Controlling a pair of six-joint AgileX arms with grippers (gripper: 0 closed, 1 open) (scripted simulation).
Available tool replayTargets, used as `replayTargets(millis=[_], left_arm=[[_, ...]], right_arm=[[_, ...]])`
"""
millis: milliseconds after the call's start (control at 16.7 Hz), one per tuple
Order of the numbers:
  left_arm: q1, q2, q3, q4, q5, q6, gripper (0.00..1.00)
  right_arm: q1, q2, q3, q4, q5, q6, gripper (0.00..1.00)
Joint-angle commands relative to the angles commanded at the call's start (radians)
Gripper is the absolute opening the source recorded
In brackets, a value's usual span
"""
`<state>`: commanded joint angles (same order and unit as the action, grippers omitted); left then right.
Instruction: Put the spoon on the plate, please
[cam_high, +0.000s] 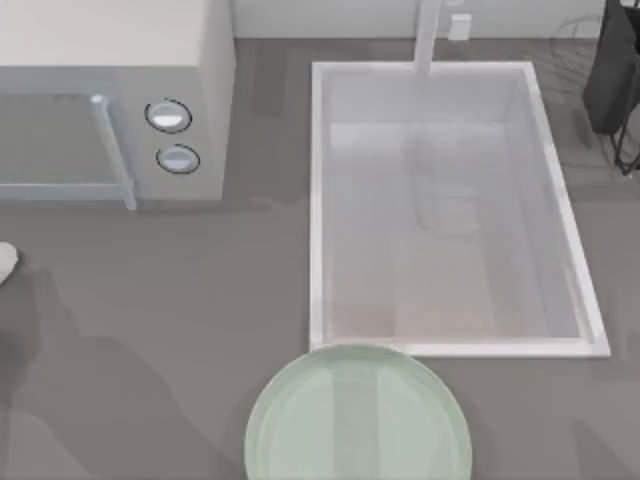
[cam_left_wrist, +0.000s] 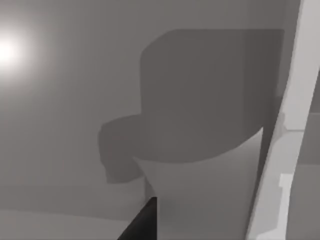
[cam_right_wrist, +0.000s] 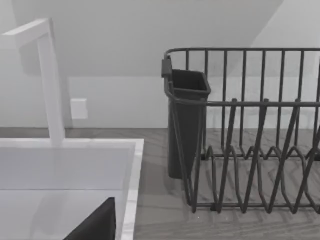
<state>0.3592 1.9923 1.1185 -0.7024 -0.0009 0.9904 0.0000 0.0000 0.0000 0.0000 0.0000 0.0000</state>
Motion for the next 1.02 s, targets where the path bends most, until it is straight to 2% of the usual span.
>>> replayTargets(millis=[120, 180, 600, 660, 840, 1020], left_arm=[[0.000, 0.000, 0.000, 0.000, 0.000, 0.000, 0.02], [0.000, 0.000, 0.000, 0.000, 0.000, 0.000, 0.00], [0.000, 0.000, 0.000, 0.000, 0.000, 0.000, 0.00], [0.024, -0.068, 0.003, -0.084, -0.028, 0.015, 0.00], [0.028, -0.085, 0.042, -0.122, -0.030, 0.015, 0.00], [0.029, -0.120, 0.115, -0.253, -0.034, 0.013, 0.00]], right_arm=[[0.000, 0.000, 0.000, 0.000, 0.000, 0.000, 1.00], [0.000, 0.000, 0.000, 0.000, 0.000, 0.000, 1.00], [0.000, 0.000, 0.000, 0.000, 0.000, 0.000, 1.00], [0.000, 0.000, 0.000, 0.000, 0.000, 0.000, 1.00], [0.000, 0.000, 0.000, 0.000, 0.000, 0.000, 1.00], [0.000, 0.000, 0.000, 0.000, 0.000, 0.000, 1.00]])
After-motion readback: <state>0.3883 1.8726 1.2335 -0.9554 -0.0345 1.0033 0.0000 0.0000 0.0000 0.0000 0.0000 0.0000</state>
